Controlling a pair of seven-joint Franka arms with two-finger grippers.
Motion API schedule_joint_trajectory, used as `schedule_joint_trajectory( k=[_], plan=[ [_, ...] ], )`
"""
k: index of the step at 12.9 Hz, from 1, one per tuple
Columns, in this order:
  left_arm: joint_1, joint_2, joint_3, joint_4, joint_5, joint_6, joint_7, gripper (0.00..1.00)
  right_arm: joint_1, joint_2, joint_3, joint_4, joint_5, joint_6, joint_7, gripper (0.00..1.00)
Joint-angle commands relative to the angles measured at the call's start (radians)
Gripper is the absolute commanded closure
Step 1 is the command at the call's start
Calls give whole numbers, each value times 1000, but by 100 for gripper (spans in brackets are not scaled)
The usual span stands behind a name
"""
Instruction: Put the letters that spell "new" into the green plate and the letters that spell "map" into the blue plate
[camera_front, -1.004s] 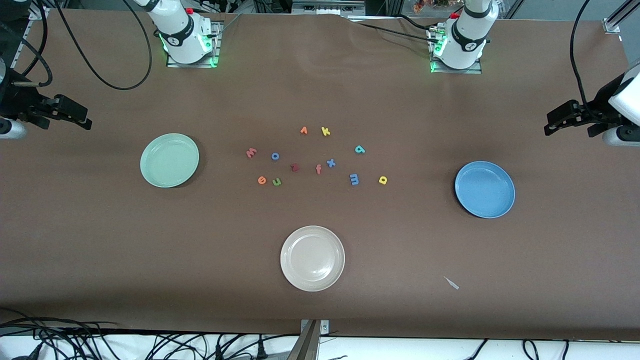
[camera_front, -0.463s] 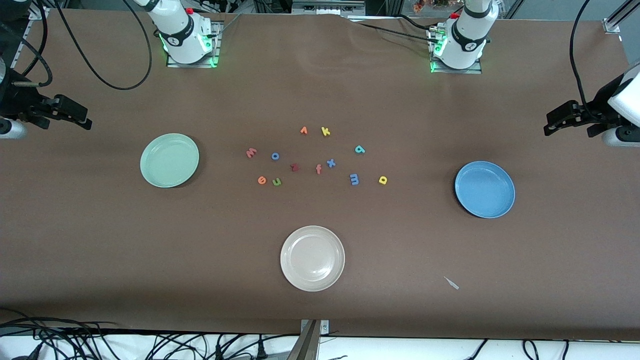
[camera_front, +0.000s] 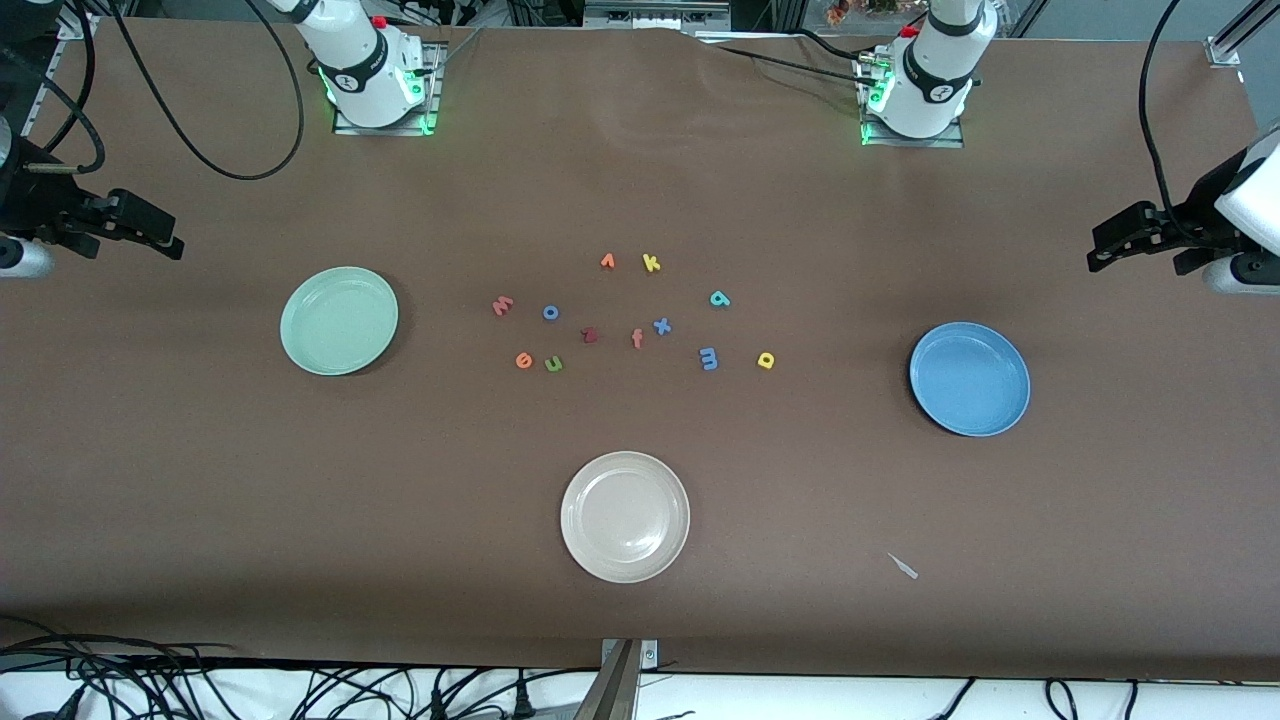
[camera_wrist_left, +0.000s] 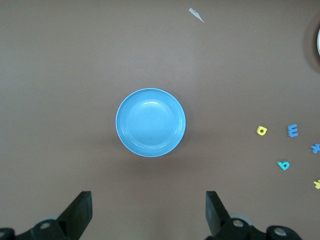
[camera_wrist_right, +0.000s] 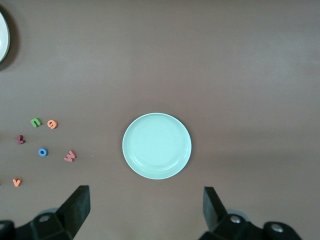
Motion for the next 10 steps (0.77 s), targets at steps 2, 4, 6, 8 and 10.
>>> schedule_joint_trajectory(
  k=[2, 4, 6, 8, 10],
  plan=[
    [4, -5, 2, -7, -13, 8, 20, 0, 0, -10, 2, 0, 1, -10, 6, 0],
    [4, -5, 2, -7, -13, 7, 20, 0, 0, -10, 2, 0, 1, -10, 6, 0],
    [4, -3, 2, -7, -13, 7, 22, 0, 0, -10, 2, 0, 1, -12, 6, 0],
    [4, 1, 2, -5, -13, 7, 22, 0, 0, -10, 2, 1, 3, -12, 6, 0],
    [4, 3, 2, -5, -11, 7, 22, 0, 0, -4, 3, 1, 3, 2, 6, 0]
  ],
)
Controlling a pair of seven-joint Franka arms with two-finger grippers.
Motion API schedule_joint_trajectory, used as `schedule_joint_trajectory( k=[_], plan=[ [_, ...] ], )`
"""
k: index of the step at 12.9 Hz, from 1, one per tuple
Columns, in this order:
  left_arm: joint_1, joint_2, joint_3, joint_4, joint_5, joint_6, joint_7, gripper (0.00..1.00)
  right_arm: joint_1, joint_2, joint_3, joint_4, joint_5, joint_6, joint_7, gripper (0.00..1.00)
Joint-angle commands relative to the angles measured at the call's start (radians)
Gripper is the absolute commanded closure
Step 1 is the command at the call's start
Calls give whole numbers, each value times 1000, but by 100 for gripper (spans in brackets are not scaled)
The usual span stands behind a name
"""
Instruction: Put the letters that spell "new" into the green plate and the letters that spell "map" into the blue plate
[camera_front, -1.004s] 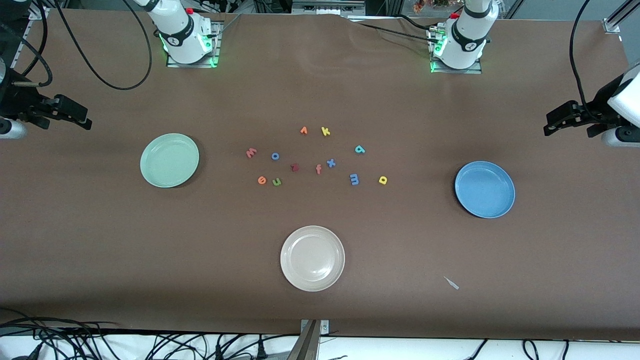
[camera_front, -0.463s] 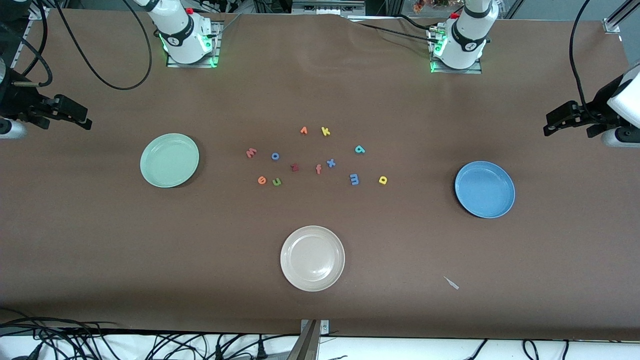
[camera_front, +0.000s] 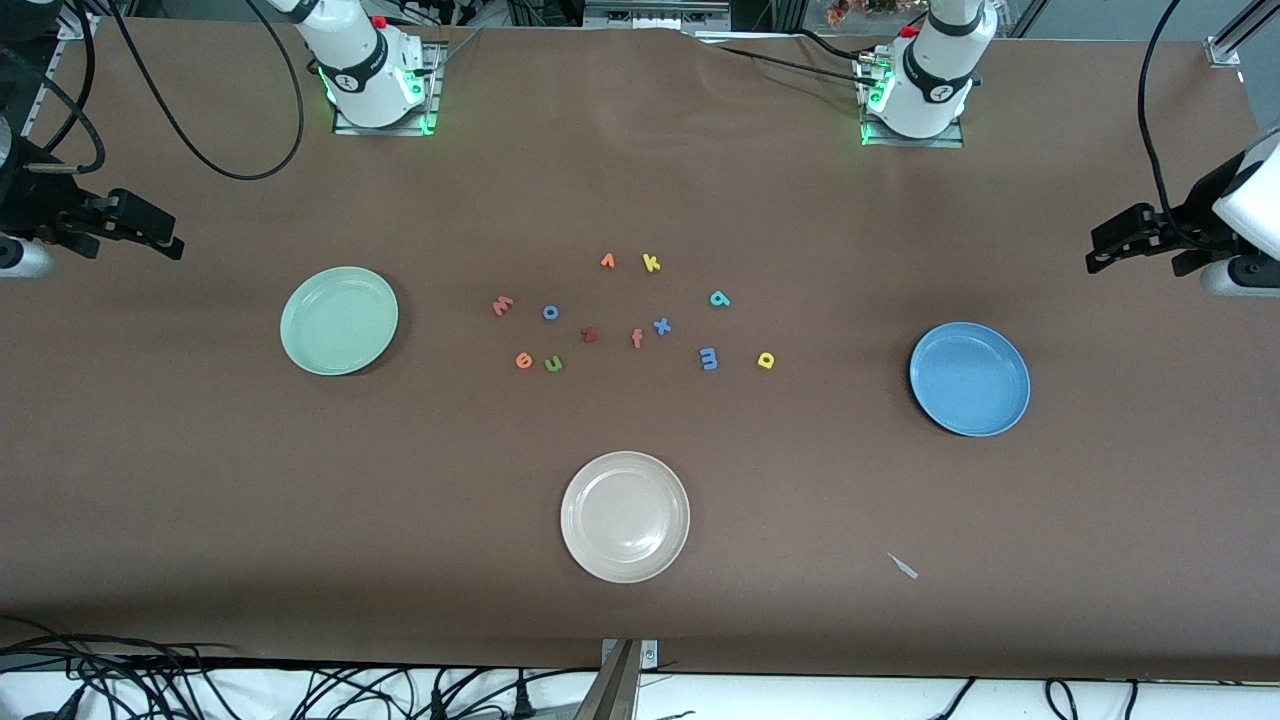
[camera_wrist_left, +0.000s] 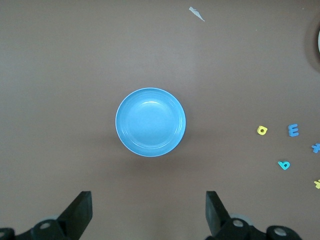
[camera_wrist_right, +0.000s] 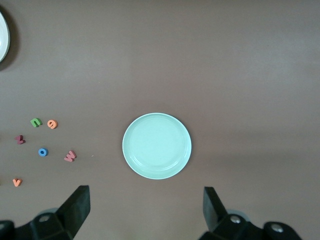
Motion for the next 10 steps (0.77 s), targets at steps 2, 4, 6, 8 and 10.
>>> schedule_joint_trajectory(
  k=[2, 4, 6, 8, 10],
  plan=[
    [2, 11, 2, -2, -11, 7, 11, 0, 0, 1, 2, -2, 36, 10, 6, 0],
    [4, 48, 2, 4, -25, 7, 8, 0, 10, 33, 3, -2, 48, 13, -6, 0],
    [-13, 98, 2, 13, -13, 7, 14, 0, 59, 53, 6, -5, 41, -3, 0, 0],
    [-48, 150, -12, 13, -23, 7, 12, 0, 82, 102, 11, -16, 51, -21, 6, 0],
    [-128, 208, -14, 13, -27, 10, 6, 0, 133, 129, 11, -61, 51, 44, 65, 0]
  ],
)
